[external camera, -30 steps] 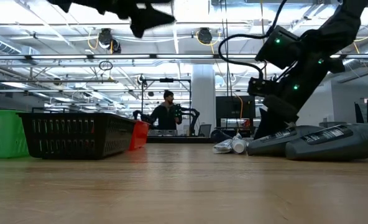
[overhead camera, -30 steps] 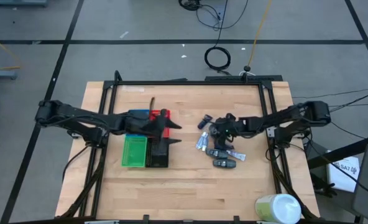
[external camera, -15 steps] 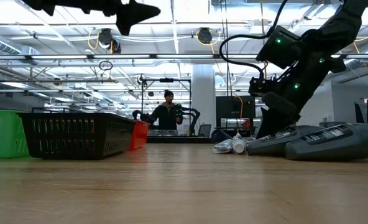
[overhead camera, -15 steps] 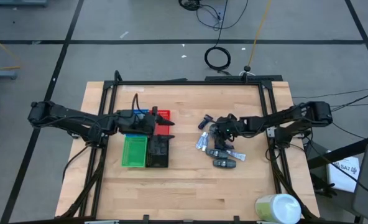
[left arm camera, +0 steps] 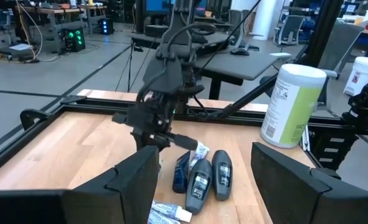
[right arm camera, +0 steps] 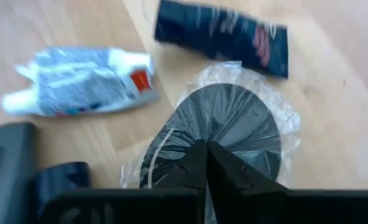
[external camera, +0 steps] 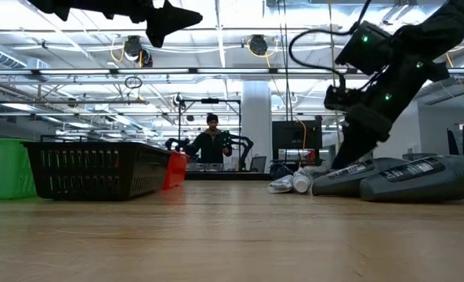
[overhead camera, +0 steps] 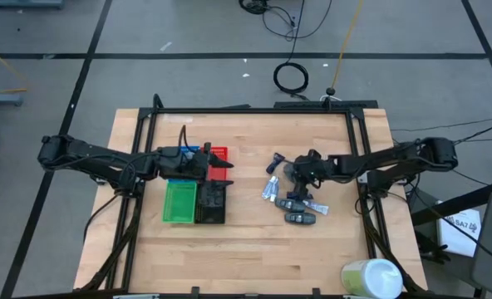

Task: Pick & Place Travel size toiletries
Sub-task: Put the black hairbrush into the blue bin

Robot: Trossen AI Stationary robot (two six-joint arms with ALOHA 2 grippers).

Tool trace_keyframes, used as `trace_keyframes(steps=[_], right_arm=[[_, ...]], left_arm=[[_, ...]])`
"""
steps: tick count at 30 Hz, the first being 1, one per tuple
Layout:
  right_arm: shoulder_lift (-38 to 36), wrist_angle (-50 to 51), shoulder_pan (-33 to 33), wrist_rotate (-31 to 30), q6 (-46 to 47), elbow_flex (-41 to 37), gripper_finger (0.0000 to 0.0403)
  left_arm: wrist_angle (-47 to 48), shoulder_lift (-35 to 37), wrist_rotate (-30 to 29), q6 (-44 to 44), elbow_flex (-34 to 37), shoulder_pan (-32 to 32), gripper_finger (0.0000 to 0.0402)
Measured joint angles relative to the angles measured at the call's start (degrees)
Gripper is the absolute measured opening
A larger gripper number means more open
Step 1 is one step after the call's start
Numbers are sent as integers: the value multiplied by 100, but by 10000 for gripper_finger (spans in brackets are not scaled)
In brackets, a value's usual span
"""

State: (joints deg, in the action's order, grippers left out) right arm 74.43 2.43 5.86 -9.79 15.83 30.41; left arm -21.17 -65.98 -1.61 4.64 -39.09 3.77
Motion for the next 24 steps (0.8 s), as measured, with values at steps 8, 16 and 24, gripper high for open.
trace_keyframes(steps=[8,16,24], right_arm=[[-554,-56,-1,-39,-289,9,1],[-917,-67,-1,-39,-425,13,0],[-1193,-37,-1,-39,-478,17,0]], left_arm=[[-7,0,-4,7,0,0,248],[-7,0,-53,12,0,0,248],[-7,0,-55,11,-2,0,248]])
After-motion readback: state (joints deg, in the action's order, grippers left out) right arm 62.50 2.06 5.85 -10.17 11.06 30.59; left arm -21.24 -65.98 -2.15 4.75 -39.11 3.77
